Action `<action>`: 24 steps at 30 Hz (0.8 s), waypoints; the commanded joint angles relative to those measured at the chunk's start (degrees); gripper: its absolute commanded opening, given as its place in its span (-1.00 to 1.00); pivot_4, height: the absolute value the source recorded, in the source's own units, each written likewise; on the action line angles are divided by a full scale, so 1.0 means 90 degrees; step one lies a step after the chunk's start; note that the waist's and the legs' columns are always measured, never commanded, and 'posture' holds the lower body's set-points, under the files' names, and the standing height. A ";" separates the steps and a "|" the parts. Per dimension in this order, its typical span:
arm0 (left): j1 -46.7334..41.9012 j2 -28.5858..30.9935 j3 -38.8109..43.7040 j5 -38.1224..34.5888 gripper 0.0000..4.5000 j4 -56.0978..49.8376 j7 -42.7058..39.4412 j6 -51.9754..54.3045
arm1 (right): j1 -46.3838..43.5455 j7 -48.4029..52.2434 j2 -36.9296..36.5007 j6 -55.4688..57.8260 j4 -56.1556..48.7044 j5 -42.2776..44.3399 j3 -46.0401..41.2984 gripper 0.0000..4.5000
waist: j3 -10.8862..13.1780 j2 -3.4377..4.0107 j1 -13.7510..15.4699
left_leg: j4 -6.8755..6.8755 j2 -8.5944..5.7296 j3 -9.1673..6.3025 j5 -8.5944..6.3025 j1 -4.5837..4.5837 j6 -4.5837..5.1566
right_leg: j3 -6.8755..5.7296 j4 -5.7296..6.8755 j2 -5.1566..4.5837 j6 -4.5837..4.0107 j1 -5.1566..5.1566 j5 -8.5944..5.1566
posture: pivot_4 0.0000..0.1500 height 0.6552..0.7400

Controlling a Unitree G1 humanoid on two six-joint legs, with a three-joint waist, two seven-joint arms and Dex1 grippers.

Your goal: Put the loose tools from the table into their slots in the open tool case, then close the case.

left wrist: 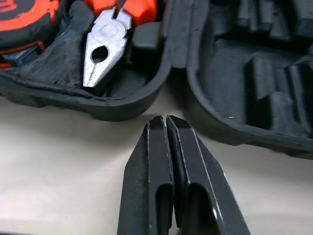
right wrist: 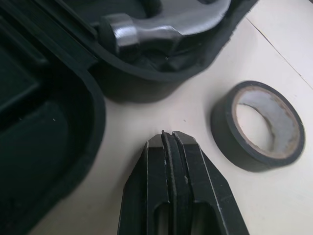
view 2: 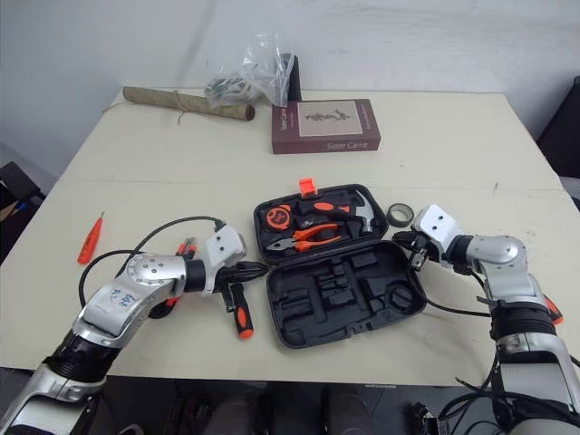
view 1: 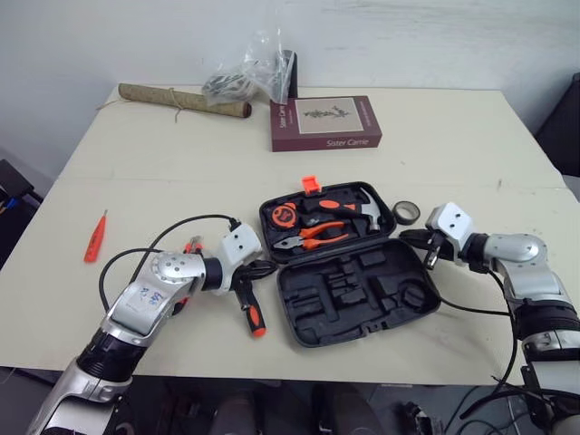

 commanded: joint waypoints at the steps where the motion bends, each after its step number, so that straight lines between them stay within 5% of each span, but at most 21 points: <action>1: -0.0164 -0.0157 -0.0056 0.0187 -0.98 0.0136 -0.0020 -0.0011 | -0.0047 0.0196 0.0061 -0.0089 -0.0228 0.0059 0.0034 -0.98 | 0.0000 0.0000 0.0003 | 0.0000 0.0000 0.0000 0.0000 0.0000 0.0000 | 0.0000 0.0001 0.0000 0.0000 0.0000 0.0000 | 1.00 1.00; 12: -0.0167 -0.0271 -0.0089 0.0338 -0.98 0.0180 -0.0458 -0.0342 | 0.0749 0.1205 -0.0190 0.0378 -0.1685 0.0630 -0.0070 -0.98 | 0.0000 0.0000 0.0024 | 0.0000 -0.0001 -0.0003 0.0000 -0.0002 0.0000 | -0.0002 0.0001 -0.0002 0.0000 0.0000 0.0000 | 1.00 1.00; 24: 0.0061 -0.0225 -0.0152 0.0572 -0.98 0.0084 -0.0751 -0.0672 | 0.1872 0.1010 -0.0581 0.1075 -0.2960 0.0832 -0.0401 -0.98 | 0.0000 0.0000 0.0038 | 0.0000 -0.0003 -0.0006 0.0000 -0.0004 0.0001 | -0.0003 -0.0001 -0.0004 0.0000 0.0000 0.0000 | 1.00 1.00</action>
